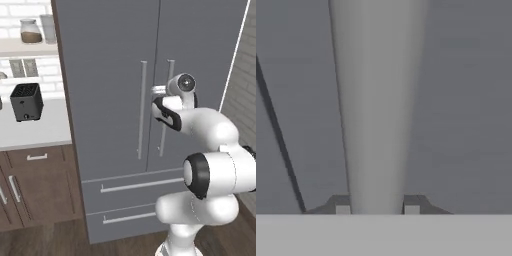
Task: Take the strawberry from the fridge and place it on top of the pancake, located on the dining counter.
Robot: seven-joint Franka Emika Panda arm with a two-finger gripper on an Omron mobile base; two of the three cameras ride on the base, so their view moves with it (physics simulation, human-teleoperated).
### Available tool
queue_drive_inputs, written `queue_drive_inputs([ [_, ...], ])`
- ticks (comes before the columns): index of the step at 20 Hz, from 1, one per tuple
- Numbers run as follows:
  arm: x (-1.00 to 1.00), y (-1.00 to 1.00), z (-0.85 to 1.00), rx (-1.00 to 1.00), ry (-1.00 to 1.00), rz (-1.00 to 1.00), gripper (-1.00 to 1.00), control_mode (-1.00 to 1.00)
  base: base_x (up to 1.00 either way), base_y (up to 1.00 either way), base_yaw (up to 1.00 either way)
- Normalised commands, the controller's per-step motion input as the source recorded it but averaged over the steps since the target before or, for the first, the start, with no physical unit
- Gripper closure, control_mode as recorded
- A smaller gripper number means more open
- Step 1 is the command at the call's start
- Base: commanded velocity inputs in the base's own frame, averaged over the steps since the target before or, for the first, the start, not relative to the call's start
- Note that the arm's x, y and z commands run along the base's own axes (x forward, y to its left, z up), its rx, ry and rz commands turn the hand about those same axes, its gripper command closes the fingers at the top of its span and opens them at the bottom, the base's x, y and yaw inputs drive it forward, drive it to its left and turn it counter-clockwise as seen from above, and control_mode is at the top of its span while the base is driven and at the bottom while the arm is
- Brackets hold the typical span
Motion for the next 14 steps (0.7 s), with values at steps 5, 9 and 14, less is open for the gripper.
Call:
queue_drive_inputs([
  [5,-0.72,-1.00,0.00,0.09,-0.02,-0.03,1.00,-1.00,0.00,0.00,0.00],
  [9,-0.88,-1.00,-0.09,0.12,-0.26,0.00,1.00,-1.00,0.00,0.00,0.00],
  [14,-0.61,-1.00,0.00,0.13,-0.17,-0.02,1.00,-1.00,0.00,0.00,0.00],
])
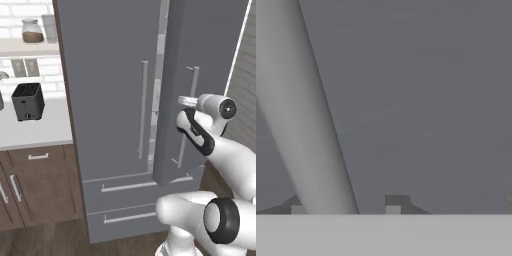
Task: Take the strawberry from the fridge and place it on top of the pancake, located on the dining counter.
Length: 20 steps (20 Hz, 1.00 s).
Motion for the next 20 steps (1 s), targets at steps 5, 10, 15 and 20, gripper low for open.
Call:
queue_drive_inputs([
  [5,-0.43,-1.00,0.00,0.13,-0.10,-0.06,1.00,-1.00,0.00,0.00,0.00],
  [10,-0.38,-1.00,0.00,0.16,-0.01,-0.08,1.00,-1.00,0.00,0.00,0.00],
  [15,-0.40,-1.00,0.00,0.18,0.00,-0.06,1.00,-1.00,0.00,0.00,0.00],
  [20,-0.41,-1.00,0.00,0.21,0.00,-0.03,1.00,-1.00,0.00,0.00,0.00],
])
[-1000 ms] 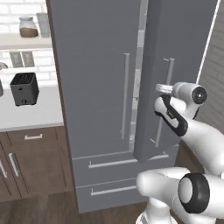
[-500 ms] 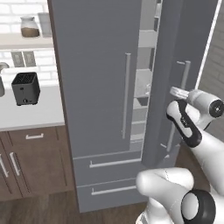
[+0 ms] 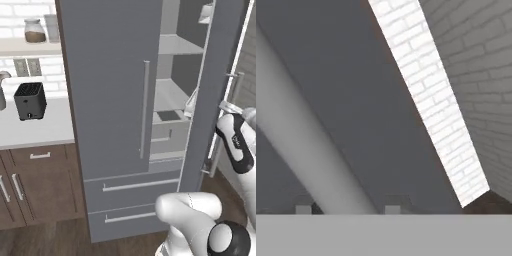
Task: Take the strawberry from the fridge and place it on top of the pancake, located on the dining counter.
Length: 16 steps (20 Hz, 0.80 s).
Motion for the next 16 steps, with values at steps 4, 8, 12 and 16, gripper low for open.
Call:
queue_drive_inputs([
  [4,-0.40,-1.00,0.00,0.22,-0.09,0.00,1.00,-1.00,0.00,0.00,0.00],
  [8,-0.11,-1.00,0.00,0.19,-0.13,-0.04,1.00,-1.00,0.00,0.00,0.00],
  [12,0.00,-1.00,-0.05,0.18,-0.10,-0.04,1.00,-1.00,0.00,0.00,0.00],
  [16,0.14,-1.00,-0.17,0.15,-0.07,-0.06,1.00,-1.00,0.00,0.00,0.00],
])
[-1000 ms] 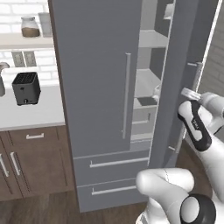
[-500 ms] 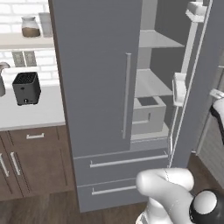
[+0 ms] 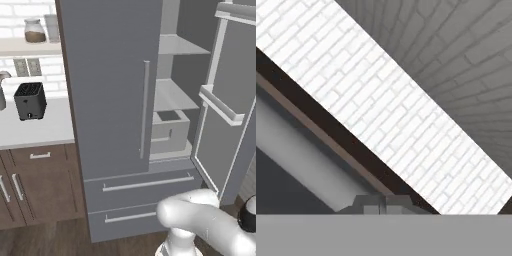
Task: Take the strawberry from the fridge and place it on top of the pancake, located on the dining counter.
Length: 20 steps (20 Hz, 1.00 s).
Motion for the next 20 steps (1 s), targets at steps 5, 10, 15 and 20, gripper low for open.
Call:
queue_drive_inputs([
  [5,0.22,-0.96,-0.02,0.13,-0.01,-0.11,1.00,-1.00,0.00,0.00,0.00],
  [10,-0.77,-0.26,0.27,0.09,-0.12,-0.01,1.00,-1.00,0.00,0.00,0.00],
  [15,-1.00,0.89,0.09,-0.15,-0.12,0.00,1.00,-1.00,0.00,0.00,0.00],
  [20,-0.82,1.00,0.03,-0.45,0.10,0.00,1.00,-1.00,0.00,0.00,0.00],
])
